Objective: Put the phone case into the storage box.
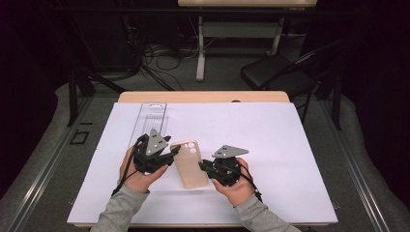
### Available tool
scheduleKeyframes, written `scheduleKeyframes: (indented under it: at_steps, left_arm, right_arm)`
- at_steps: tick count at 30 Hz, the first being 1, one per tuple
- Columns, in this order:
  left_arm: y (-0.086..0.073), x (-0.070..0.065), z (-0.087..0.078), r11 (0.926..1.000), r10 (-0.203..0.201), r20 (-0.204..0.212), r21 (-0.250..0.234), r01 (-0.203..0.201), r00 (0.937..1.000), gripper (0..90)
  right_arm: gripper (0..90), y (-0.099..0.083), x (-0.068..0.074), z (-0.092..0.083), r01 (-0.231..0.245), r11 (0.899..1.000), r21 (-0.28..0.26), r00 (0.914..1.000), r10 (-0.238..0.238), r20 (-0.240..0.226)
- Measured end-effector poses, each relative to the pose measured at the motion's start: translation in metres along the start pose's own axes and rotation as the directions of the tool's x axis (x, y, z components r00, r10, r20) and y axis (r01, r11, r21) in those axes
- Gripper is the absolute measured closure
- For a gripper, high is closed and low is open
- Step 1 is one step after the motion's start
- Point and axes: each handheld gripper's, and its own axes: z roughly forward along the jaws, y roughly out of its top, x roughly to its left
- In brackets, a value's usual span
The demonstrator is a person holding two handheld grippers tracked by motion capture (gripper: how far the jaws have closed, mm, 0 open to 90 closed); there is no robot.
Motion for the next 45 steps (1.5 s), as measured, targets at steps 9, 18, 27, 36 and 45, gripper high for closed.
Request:
scheduleKeyframes:
  at_steps: [9,18,27,36,45]
  left_arm:
    - [0.0005,-0.0013,-0.0006,0.9998,-0.002,-0.002,0.02,0.002,1.0,62.5]
    - [0.0016,-0.0014,-0.0029,0.999,-0.012,-0.001,0.044,0.012,0.9999,70.4]
    - [0.0024,-0.0017,-0.0038,0.9976,-0.01,0.006,0.068,0.009,0.9999,77.5]
    - [0.0033,-0.0026,-0.0051,0.997,-0.013,0.002,0.076,0.013,0.9999,78.4]
    - [0.0036,-0.0019,-0.0062,0.9962,-0.015,0.004,0.086,0.015,0.9999,79.0]
  right_arm:
    - [82.5,-0.0005,0.0005,0.0007,-0.002,1.0,-0.001,1.0,0.002,0.001]
    - [82.5,-0.0006,0.0005,0.0007,-0.003,1.0,0.001,1.0,0.003,0.001]
    - [82.5,-0.001,0.0013,0.0011,-0.001,1.0,0.004,1.0,0.001,-0.003]
    - [82.5,-0.0011,0.0018,0.0012,0.0,1.0,0.002,1.0,0.001,-0.007]
    - [82.4,-0.0016,0.0021,0.0021,0.003,1.0,-0.001,0.9999,-0.003,-0.011]
